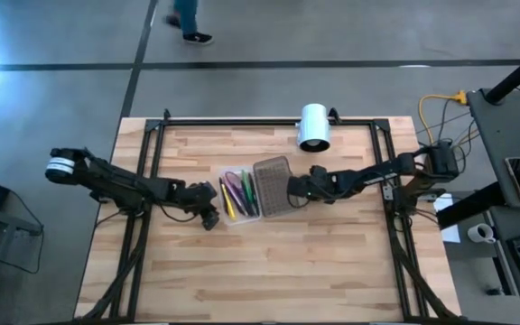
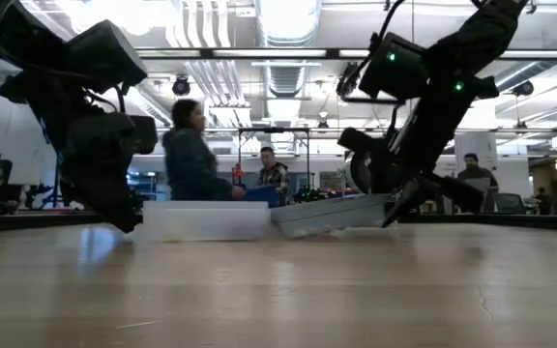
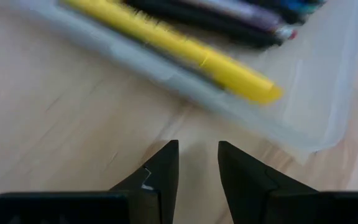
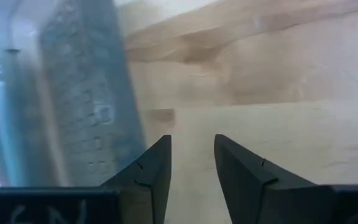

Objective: Pick & place school supplies into a supply box
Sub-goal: Close the black supply box

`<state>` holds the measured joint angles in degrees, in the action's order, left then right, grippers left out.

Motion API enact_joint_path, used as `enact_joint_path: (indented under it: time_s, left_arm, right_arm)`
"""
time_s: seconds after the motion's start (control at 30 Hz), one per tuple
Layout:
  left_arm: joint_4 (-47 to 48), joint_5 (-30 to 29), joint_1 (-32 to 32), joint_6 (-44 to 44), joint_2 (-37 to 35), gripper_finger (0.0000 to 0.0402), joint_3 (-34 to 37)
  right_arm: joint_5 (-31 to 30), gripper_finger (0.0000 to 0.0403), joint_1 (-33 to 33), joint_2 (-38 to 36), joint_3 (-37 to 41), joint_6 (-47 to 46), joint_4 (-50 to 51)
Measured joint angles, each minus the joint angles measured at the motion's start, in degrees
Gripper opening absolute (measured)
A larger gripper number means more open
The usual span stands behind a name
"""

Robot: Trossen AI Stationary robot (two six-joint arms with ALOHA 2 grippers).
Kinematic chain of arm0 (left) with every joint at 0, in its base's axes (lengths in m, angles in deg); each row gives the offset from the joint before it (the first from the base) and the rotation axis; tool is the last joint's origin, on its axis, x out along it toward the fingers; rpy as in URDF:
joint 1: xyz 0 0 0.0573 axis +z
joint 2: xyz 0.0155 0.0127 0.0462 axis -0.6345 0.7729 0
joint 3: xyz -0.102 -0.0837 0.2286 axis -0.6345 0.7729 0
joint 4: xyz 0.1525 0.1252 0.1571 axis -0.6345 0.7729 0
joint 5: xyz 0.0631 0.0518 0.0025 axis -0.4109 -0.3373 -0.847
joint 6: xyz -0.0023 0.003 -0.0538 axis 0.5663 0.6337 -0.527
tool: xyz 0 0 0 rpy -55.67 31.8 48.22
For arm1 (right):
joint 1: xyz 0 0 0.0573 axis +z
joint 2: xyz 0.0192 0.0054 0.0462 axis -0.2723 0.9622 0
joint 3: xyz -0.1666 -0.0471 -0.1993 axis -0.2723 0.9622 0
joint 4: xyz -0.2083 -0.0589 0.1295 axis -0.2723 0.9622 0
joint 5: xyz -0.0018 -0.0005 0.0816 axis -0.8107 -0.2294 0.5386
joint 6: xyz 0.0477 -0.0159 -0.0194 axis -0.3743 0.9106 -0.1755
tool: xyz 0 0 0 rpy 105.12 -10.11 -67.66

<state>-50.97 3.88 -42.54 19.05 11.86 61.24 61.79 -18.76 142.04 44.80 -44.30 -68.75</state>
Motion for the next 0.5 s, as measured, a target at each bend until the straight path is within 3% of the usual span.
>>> enact_joint_path:
  time_s: [0.5]
  left_arm:
    - [-1.71, 0.29, 0.22, 0.27, 0.19, 0.0097, 0.07]
  right_arm:
    - [-2.5, 0.0104, -0.28, -3.0, -11.37, 13.48, -0.3]
